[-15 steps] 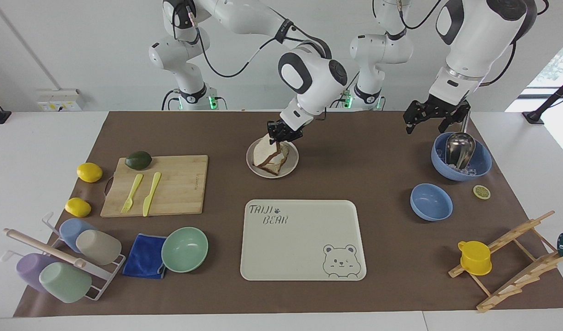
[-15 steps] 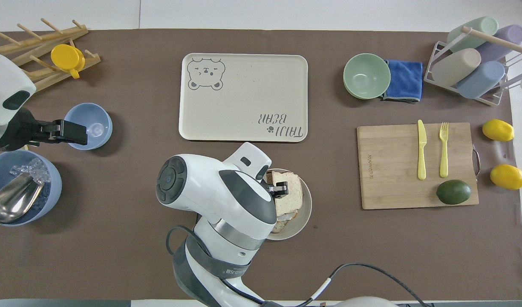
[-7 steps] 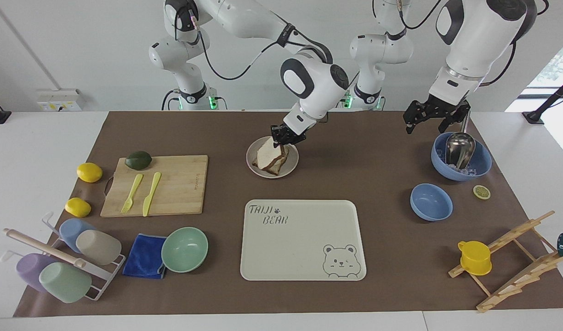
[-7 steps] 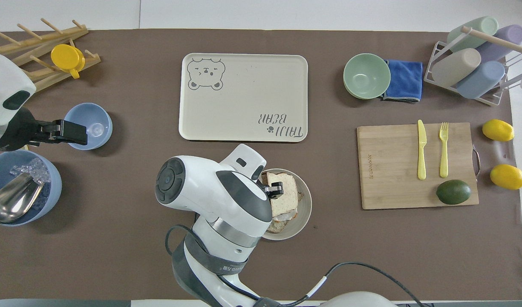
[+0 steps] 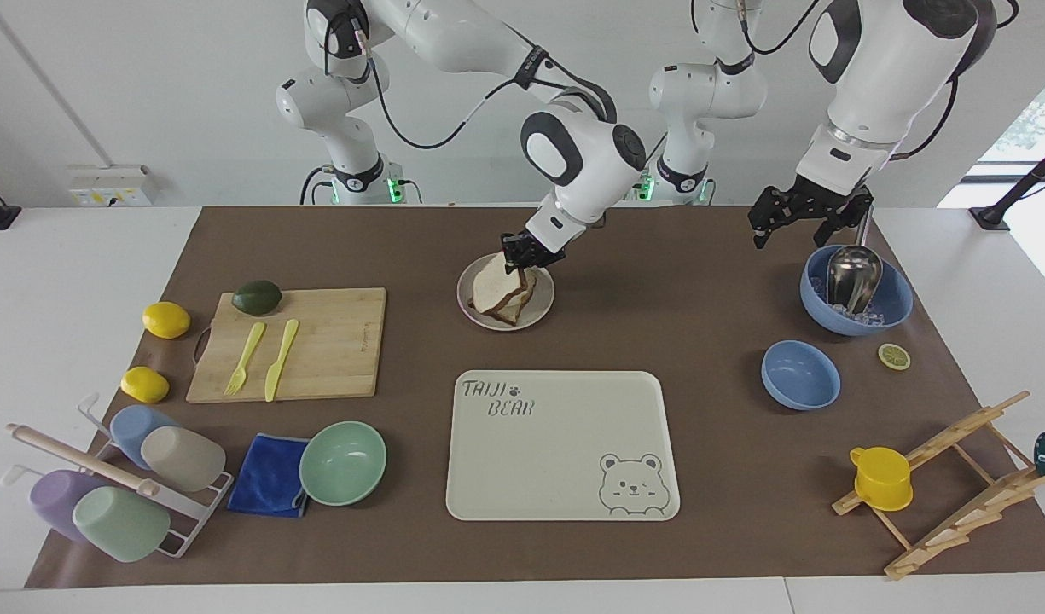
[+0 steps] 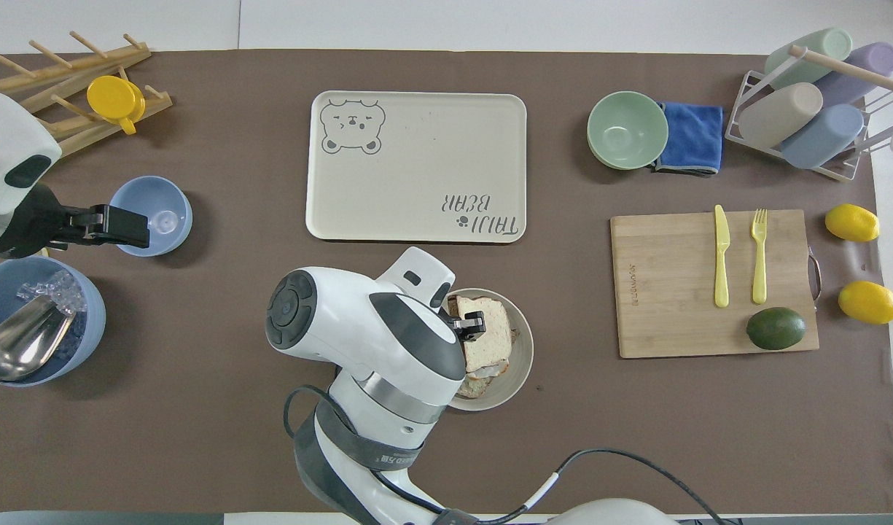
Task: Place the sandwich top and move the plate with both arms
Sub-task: 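Lower the bread slice onto the egg toast and open the right gripper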
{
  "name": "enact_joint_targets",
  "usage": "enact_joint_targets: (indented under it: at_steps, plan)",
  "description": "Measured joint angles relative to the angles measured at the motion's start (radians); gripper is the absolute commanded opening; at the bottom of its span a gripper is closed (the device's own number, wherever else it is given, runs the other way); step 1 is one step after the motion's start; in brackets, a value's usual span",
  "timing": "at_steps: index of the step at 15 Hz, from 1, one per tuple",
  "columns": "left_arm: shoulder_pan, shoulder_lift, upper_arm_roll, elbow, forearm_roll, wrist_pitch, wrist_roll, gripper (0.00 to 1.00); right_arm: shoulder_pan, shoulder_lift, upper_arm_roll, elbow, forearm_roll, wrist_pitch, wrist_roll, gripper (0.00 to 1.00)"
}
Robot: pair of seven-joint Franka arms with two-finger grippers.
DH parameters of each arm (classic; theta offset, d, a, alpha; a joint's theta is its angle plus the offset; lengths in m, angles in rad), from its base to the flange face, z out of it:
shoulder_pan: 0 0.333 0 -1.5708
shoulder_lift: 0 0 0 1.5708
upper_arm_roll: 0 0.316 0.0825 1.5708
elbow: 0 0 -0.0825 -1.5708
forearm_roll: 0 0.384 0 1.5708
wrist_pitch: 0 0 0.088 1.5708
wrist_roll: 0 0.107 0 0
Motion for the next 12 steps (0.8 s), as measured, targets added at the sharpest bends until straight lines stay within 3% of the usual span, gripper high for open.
enact_joint_targets:
  at_steps: [5,6,7,10,12]
  plan:
    - [0.000,0.000,0.000,0.000,0.000,0.000,0.000,1.00,0.001,-0.008,0.002,-0.065,0.048,0.124,0.002,0.00]
    - [0.000,0.000,0.000,0.000,0.000,0.000,0.000,1.00,0.001,-0.010,0.002,-0.080,0.059,0.151,0.005,0.07]
    - [0.000,0.000,0.000,0.000,0.000,0.000,0.000,1.00,0.001,-0.013,0.001,-0.097,0.067,0.179,0.009,0.25]
    - [0.000,0.000,0.000,0.000,0.000,0.000,0.000,1.00,0.000,-0.025,0.001,-0.140,0.085,0.239,0.012,0.61]
    - [0.000,0.000,0.000,0.000,0.000,0.000,0.000,1.00,-0.001,-0.028,0.001,-0.153,0.090,0.254,0.014,0.67]
